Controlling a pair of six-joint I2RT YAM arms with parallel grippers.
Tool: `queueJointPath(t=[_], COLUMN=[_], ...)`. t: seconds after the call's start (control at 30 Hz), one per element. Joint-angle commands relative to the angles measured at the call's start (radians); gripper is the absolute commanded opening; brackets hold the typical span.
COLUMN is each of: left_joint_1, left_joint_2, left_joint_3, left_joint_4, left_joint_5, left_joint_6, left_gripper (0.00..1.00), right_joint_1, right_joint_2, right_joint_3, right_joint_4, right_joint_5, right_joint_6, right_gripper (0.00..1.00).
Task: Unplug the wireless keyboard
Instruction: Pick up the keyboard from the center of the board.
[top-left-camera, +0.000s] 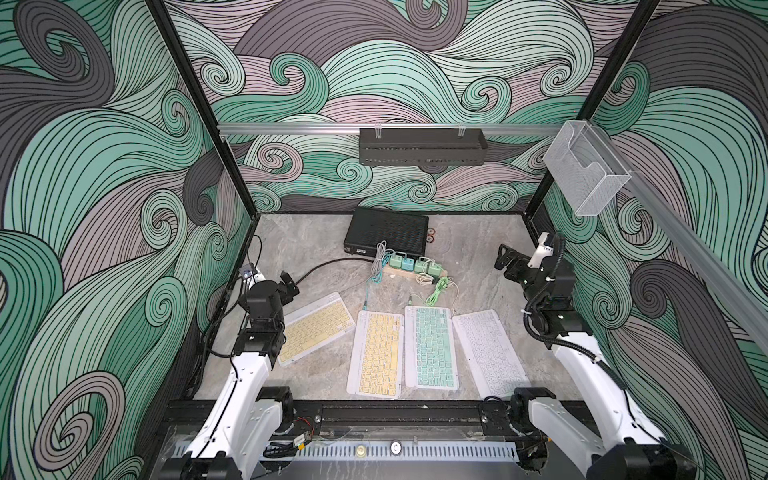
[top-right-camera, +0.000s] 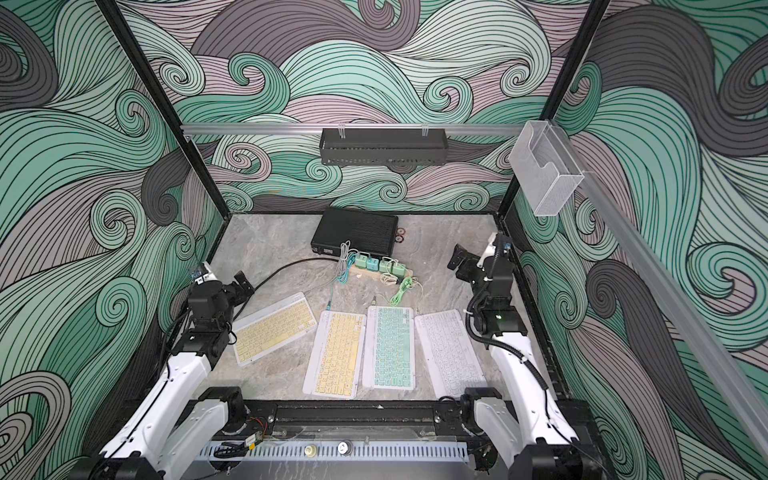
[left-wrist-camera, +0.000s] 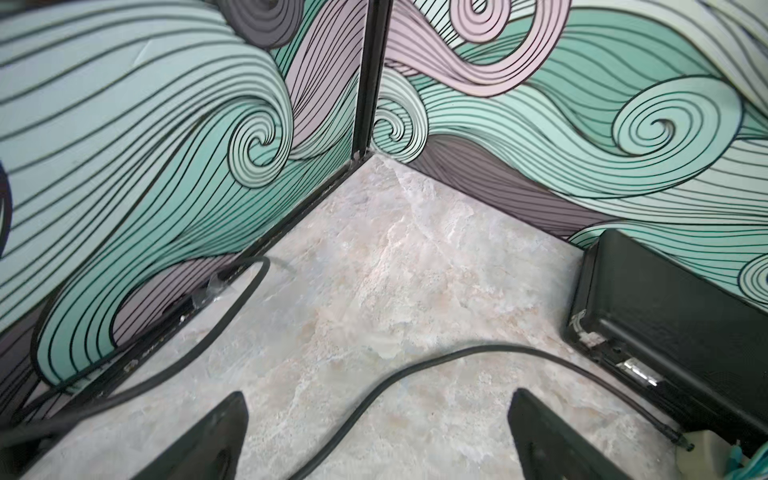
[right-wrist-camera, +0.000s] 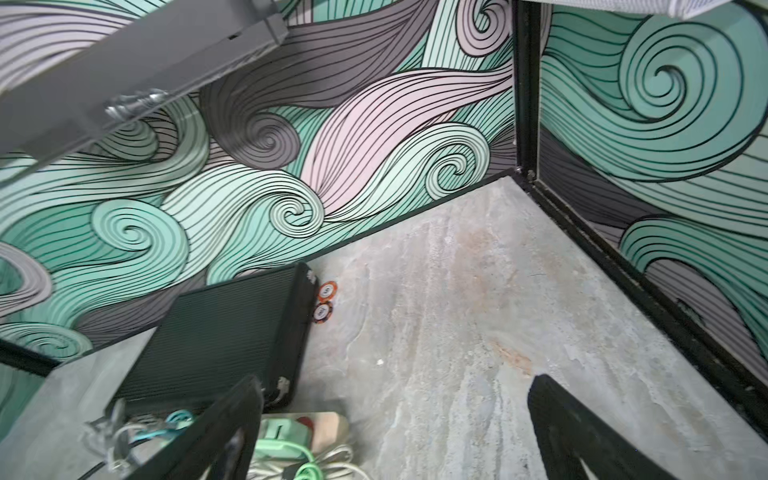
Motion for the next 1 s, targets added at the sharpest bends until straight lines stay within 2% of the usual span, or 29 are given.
queueJointPath(t=[0.0,0.07,0.17,0.37,0.47,0.57,0.67,0.73,0.87,0.97], left_joint_1=[0.001,0.001,0.000,-0.010,-0.028,-0.036,-0.049,-0.049,-0.049,-0.049], left_joint_2=[-0.016,0.006,0.045,0.156,0.203,0.236,0.234,0.222,0.205,0.225], left_joint_3=[0.021,0.032,0.067,0.173,0.255,0.369,0.526,0.577,0.581,0.564], left_joint_4=[-0.011,-0.002,-0.008,-0.007,-0.089,-0.178,-0.344,-0.376,-0.393,-0.430], left_joint_5=[-0.064,0.006,0.179,0.409,0.390,0.438,0.412,0.393,0.415,0.415], left_joint_6=[-0.087,-0.080,0.005,0.018,-0.065,-0.072,0.019,0.092,0.300,0.404], left_gripper=[0.99,0.99,0.98,0.88,0.85,0.73,0.72,0.74,0.77,0.77], right_joint_1=[0.004,0.011,0.040,0.131,0.177,0.213,0.248,0.275,0.340,0.398], right_joint_2=[0.001,0.005,0.022,0.051,0.066,0.082,0.068,0.053,0.051,0.072], right_joint_3=[0.010,-0.003,-0.018,0.002,-0.002,0.003,-0.019,-0.040,-0.066,-0.059], right_joint_4=[-0.040,-0.027,-0.014,-0.056,-0.055,-0.088,-0.092,-0.075,-0.020,0.000], right_joint_5=[-0.107,-0.139,-0.190,-0.189,-0.185,-0.206,-0.216,-0.203,-0.188,-0.157], right_joint_6=[0.127,0.158,0.191,0.211,0.215,0.211,0.211,0.215,0.245,0.241], right_gripper=[0.99,0.99,0.97,0.94,0.94,0.93,0.93,0.93,0.93,0.92])
